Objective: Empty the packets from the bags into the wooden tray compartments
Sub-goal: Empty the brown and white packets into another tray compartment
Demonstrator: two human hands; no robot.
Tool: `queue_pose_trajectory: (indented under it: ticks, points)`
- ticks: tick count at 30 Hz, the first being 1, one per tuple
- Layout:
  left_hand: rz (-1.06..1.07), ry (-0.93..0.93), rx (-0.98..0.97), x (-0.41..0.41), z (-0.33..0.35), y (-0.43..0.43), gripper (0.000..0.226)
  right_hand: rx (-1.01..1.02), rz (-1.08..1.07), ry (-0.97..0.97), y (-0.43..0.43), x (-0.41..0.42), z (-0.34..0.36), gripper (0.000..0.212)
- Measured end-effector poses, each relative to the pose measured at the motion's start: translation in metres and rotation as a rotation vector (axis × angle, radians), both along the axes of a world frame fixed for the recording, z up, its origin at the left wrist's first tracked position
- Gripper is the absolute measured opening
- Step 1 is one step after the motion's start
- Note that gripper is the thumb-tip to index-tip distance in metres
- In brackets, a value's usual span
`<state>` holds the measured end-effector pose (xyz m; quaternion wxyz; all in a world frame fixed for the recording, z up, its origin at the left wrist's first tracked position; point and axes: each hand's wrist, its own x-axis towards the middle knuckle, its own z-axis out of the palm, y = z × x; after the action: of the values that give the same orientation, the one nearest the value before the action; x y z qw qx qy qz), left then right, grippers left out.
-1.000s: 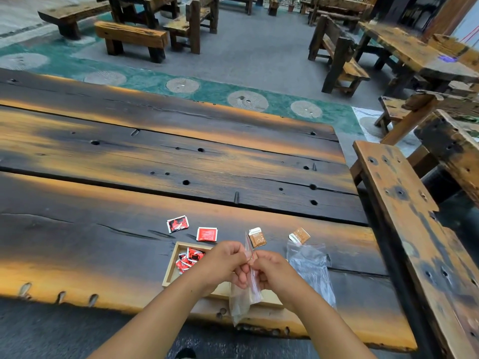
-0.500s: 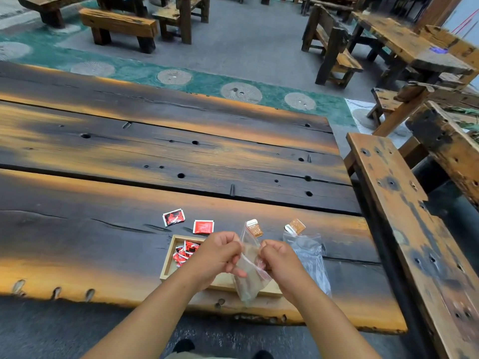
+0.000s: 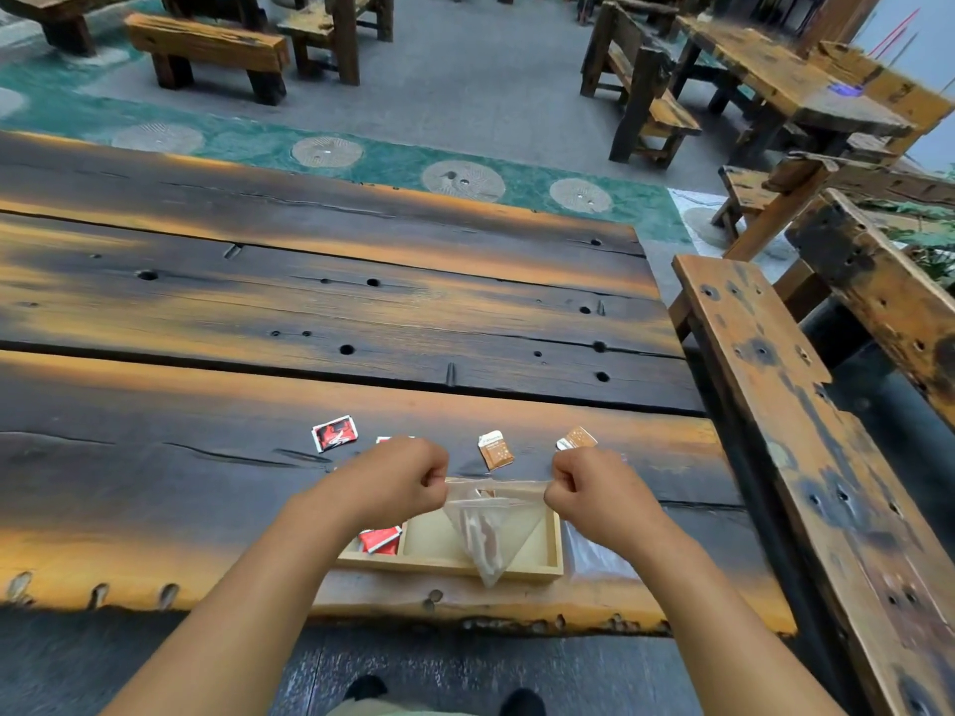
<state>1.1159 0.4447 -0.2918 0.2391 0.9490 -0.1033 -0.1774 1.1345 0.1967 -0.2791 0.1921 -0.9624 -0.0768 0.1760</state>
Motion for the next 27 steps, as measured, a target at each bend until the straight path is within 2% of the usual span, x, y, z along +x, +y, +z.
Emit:
queue_pose_trajectory:
  ticks: [3,6,9,10,13,14,16,20,23,27]
  points:
    - [0.129,-0.030,-0.179,-0.002,-0.004,-0.004,0.023,0.117,-0.087,-0.008,0.003,-0.002,0.016,0.020]
    - [0.288,-0.076,-0.457,-0.008,-0.006,0.000,0.025,0.160,-0.107,-0.032,0.003,-0.007,0.034,0.020]
    - [0.370,-0.028,-0.734,-0.015,-0.007,0.000,0.005,0.215,-0.162,-0.079,0.003,-0.011,0.053,0.021]
    - [0.348,0.043,-0.778,-0.018,-0.006,-0.002,0.018,0.256,-0.195,-0.089,0.003,-0.012,0.061,0.022]
    - [0.160,0.214,-0.727,-0.023,-0.002,-0.017,0.090,0.368,-0.266,-0.095,0.006,-0.013,0.084,0.024]
    - [0.133,0.215,-0.732,-0.024,0.002,-0.026,0.105,0.409,-0.271,-0.088,0.007,-0.013,0.091,0.024]
    - [0.129,0.187,-0.867,-0.022,0.013,-0.045,0.117,0.543,-0.279,-0.054,0.009,-0.014,0.105,0.025]
    - [0.116,0.050,-1.139,-0.020,0.044,-0.072,0.119,0.884,-0.267,0.029,0.011,-0.021,0.141,0.039]
    - [0.141,-0.105,-1.287,-0.018,0.068,-0.074,0.110,1.041,-0.215,0.061,0.012,-0.028,0.164,0.051]
    - [0.132,-0.205,-1.380,-0.010,0.091,-0.070,0.103,1.195,-0.152,0.074,0.015,-0.031,0.181,0.025]
